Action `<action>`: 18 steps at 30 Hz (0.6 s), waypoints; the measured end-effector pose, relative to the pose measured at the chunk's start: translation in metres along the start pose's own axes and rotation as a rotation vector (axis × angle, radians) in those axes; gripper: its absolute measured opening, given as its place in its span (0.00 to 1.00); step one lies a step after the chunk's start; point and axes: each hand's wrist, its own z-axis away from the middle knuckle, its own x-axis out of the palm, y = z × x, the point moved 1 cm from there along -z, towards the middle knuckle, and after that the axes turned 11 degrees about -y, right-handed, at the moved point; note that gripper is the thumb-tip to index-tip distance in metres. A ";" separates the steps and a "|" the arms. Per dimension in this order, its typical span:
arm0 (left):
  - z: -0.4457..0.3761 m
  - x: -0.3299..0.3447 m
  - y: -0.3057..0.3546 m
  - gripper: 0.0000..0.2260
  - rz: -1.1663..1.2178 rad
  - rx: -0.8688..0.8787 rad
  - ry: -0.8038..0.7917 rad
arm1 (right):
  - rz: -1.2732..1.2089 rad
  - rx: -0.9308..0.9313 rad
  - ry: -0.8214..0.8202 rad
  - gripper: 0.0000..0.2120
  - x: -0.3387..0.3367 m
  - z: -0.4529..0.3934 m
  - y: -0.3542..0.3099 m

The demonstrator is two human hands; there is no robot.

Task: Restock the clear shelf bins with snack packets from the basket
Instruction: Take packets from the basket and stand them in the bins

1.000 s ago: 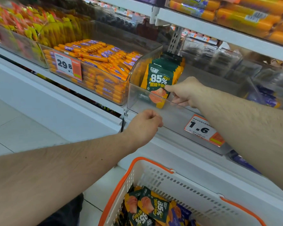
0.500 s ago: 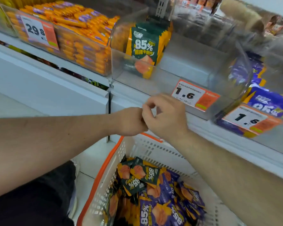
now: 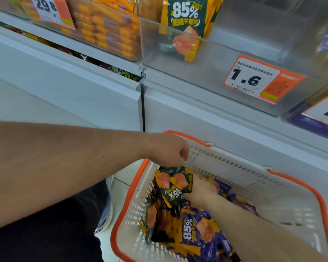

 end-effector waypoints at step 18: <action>0.008 -0.009 0.006 0.16 -0.207 0.089 0.079 | -0.876 -0.218 0.232 0.20 -0.094 0.101 -0.007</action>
